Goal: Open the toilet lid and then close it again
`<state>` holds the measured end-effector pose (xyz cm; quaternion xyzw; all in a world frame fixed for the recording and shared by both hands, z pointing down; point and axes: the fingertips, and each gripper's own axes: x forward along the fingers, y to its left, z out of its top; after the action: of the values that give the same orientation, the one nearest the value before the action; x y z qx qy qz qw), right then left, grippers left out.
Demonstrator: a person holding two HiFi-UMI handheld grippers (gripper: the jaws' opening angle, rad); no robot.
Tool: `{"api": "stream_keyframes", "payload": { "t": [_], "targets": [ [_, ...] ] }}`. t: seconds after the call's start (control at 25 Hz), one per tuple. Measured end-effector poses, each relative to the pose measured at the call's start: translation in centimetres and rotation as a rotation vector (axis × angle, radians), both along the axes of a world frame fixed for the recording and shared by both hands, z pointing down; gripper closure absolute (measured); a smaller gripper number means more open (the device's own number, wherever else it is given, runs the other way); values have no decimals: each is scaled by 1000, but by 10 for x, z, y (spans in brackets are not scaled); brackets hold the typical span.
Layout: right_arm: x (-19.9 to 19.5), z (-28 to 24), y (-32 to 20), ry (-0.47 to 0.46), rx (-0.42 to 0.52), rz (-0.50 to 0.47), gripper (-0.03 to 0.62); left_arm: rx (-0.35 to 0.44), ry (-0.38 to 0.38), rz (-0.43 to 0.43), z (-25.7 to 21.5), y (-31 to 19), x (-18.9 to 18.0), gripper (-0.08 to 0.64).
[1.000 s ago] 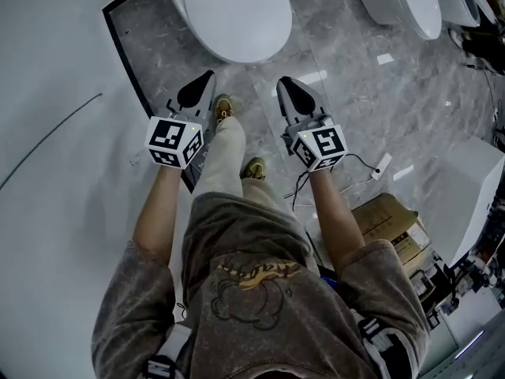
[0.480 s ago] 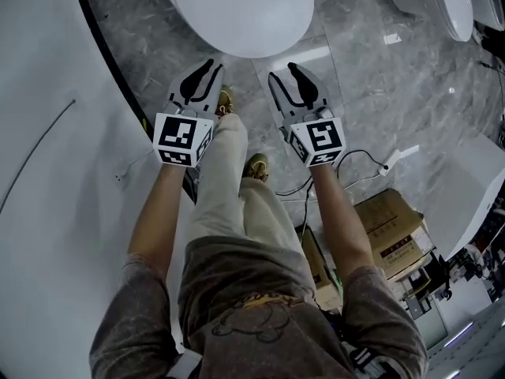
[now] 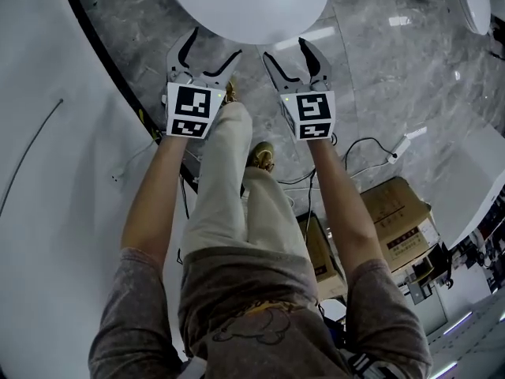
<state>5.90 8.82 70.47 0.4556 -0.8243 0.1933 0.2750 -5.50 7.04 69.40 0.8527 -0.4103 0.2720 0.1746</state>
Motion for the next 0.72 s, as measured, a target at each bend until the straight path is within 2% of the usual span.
{"api": "stream_keyframes", "payload": {
  "t": [0.28, 0.56, 0.72],
  "targets": [
    [-3, 40, -3, 98, -25, 3, 285, 13, -149, 67, 43, 2, 7, 150],
    [4, 73, 1, 169, -55, 11, 284, 10, -232, 59, 73, 0, 16, 149],
    [8, 80, -3, 180, -37, 34, 284, 19, -256, 68, 83, -2, 21, 149]
  ]
}}
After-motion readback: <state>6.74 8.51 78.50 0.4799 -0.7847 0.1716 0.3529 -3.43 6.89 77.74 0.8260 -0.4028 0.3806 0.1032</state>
